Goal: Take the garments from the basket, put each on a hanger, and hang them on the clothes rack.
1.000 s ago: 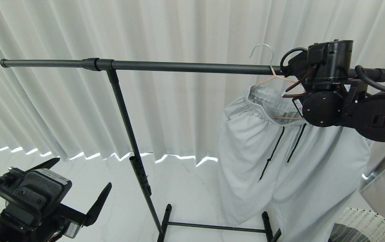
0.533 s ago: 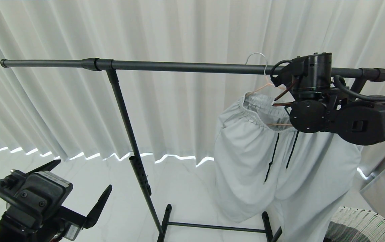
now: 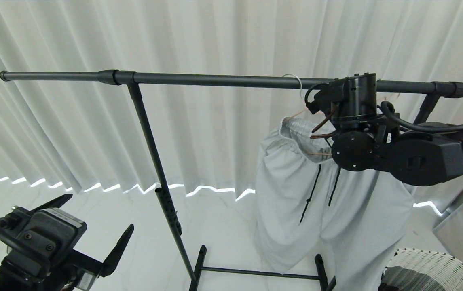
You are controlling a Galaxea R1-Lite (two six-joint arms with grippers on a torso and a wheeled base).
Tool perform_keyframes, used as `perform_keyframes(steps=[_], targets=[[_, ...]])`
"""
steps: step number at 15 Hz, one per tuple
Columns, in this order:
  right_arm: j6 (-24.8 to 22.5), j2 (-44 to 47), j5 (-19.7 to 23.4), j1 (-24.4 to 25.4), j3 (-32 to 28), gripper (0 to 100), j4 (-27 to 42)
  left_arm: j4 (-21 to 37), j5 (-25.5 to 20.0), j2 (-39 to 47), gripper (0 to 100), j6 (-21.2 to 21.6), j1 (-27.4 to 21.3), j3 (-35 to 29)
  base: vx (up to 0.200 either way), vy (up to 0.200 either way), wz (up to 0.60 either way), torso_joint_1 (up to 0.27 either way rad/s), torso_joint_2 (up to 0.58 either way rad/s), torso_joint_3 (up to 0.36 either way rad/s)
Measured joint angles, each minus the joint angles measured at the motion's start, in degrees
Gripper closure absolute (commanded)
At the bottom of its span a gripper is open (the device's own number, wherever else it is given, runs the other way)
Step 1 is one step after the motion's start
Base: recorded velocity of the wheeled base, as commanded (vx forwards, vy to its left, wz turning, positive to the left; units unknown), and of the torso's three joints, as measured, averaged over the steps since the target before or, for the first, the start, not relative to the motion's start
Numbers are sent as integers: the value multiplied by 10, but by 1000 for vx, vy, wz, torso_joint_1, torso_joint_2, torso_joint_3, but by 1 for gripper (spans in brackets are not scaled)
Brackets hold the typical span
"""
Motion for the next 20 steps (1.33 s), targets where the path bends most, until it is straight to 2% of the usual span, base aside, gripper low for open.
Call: perform_keyframes(steps=[9,15,18,20], targets=[[6,24,17,80,1,100,-1,-1,0,-1,0,-1,0,-1,0,0,0,0,0,0],[73,28,104,107,3,100,-1,-5,0,-4,0,1,0,-3,0,0,0,0,0,0],[123,23,180,124,6,100,0,-4,0,-14,0,3,0,-2,0,0,0,0,0,0],[134,19,205,132,9,100,-1,-4,0,-19,0,3,0,-2,0,0,0,0,0,0]])
